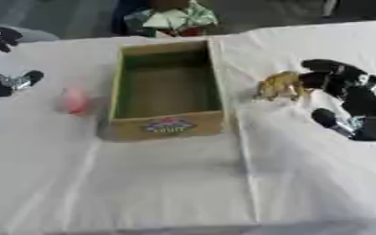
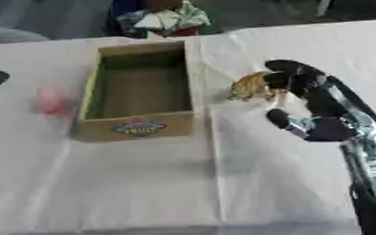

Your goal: Pick up objects on the table and place them in the box.

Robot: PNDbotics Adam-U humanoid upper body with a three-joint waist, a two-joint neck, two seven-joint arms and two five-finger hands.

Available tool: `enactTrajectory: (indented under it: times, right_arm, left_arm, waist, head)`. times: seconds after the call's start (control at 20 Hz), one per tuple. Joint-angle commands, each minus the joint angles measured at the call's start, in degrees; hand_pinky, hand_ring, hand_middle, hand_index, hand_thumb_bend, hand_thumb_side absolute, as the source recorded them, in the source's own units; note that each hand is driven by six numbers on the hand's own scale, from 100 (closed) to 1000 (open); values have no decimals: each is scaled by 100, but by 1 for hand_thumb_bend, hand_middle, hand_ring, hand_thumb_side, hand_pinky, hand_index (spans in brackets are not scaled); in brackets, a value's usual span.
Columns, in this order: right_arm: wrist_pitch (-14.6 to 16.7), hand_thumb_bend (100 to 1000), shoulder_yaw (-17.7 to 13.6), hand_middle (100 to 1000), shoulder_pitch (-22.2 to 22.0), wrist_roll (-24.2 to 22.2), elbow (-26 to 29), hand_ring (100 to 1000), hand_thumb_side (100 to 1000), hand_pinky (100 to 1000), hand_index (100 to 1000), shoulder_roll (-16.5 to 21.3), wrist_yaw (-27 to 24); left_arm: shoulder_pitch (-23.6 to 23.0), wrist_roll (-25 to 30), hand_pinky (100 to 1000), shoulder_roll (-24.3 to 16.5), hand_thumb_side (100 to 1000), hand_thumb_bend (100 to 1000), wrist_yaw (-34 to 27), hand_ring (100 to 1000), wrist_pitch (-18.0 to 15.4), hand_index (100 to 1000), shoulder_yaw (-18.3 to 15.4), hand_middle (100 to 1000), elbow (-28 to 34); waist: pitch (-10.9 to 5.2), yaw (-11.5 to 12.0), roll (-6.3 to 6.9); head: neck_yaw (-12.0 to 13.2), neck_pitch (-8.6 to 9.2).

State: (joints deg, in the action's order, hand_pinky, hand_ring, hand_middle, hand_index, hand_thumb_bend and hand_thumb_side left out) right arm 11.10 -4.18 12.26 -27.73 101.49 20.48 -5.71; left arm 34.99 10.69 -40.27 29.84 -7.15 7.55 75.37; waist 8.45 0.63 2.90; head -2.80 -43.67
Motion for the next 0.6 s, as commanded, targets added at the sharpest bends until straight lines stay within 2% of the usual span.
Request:
enactTrajectory:
  times: [0.05,0.6]
  right_arm:
    - [26,539,1,880,53,-30,57,845,378,854,862,158,2]
    - [45,537,38,879,66,-81,52,845,380,854,862,150,0]
  left_arm:
    - [279,133,669,21,445,503,207,691,-91,834,24,678,-285]
    - [828,376,664,699,480,502,998,673,-370,833,67,662,-1604]
  waist:
    - [-85,-25,1]
    - [-71,-137,-7]
  head:
    - [31,-44]
    - [72,-45]
